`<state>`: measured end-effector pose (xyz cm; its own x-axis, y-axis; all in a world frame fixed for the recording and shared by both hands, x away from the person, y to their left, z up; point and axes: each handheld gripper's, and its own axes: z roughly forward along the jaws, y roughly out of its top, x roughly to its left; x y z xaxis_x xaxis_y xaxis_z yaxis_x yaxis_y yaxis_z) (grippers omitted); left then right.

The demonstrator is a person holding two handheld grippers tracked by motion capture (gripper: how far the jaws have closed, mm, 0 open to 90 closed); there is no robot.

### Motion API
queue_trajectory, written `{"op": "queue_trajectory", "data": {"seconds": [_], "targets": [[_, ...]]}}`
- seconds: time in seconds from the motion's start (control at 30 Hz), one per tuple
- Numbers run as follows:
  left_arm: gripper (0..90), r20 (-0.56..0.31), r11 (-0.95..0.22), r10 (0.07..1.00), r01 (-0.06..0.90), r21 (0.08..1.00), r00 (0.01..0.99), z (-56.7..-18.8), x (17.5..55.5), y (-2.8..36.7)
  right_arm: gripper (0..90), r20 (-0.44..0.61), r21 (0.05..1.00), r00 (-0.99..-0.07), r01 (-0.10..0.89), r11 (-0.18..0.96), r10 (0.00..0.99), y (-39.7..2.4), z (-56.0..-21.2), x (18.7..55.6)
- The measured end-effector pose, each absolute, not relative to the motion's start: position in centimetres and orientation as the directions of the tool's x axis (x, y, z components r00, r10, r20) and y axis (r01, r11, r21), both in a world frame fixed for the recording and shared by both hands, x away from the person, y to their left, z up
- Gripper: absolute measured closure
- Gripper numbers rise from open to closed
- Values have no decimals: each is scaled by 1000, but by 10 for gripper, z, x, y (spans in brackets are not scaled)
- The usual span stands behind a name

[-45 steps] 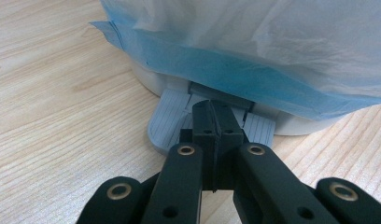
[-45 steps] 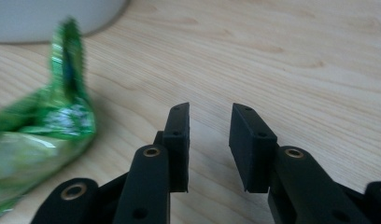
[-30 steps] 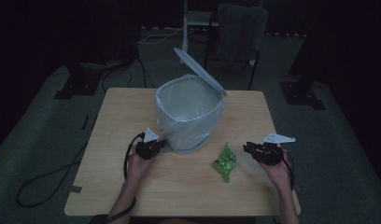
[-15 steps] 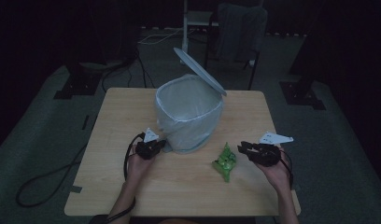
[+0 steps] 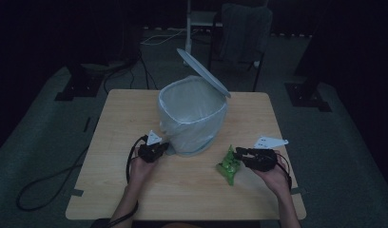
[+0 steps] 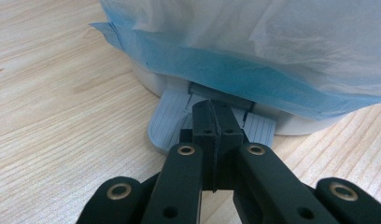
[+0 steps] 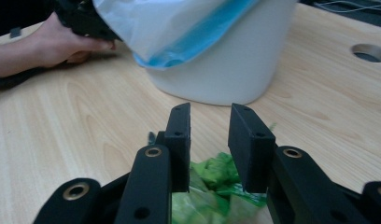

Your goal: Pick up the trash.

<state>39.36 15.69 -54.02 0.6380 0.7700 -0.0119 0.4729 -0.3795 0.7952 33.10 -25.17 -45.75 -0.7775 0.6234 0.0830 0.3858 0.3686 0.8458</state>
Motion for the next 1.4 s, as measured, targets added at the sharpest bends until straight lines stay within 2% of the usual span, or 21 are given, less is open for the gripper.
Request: {"op": "queue_trajectory", "data": {"seconds": [0.47, 0.93, 1.0, 1.13, 1.23, 1.4], "targets": [[900, -10, -381, 770, 472, 795, 638, -540, 393, 157, 671, 93, 817, -835, 376, 438, 543, -226, -466, 331], [900, -8, -381, 770, 471, 796, 637, -540, 393, 157, 664, 116, 738, -873, 395, 547, 474, -211, -488, 335], [900, -8, -381, 770, 471, 796, 638, -540, 393, 157, 682, 110, 725, -871, 399, 561, 479, -211, -490, 335], [900, -7, -382, 770, 470, 796, 638, -540, 393, 157, 808, 102, 720, -870, 399, 568, 482, -212, -493, 337], [900, -7, -382, 770, 469, 796, 638, -540, 393, 156, 867, 88, 730, -871, 387, 563, 484, -213, -492, 336], [900, -7, -382, 770, 470, 796, 638, -540, 393, 157, 877, 81, 751, -867, 377, 541, 492, -217, -487, 335]]}}
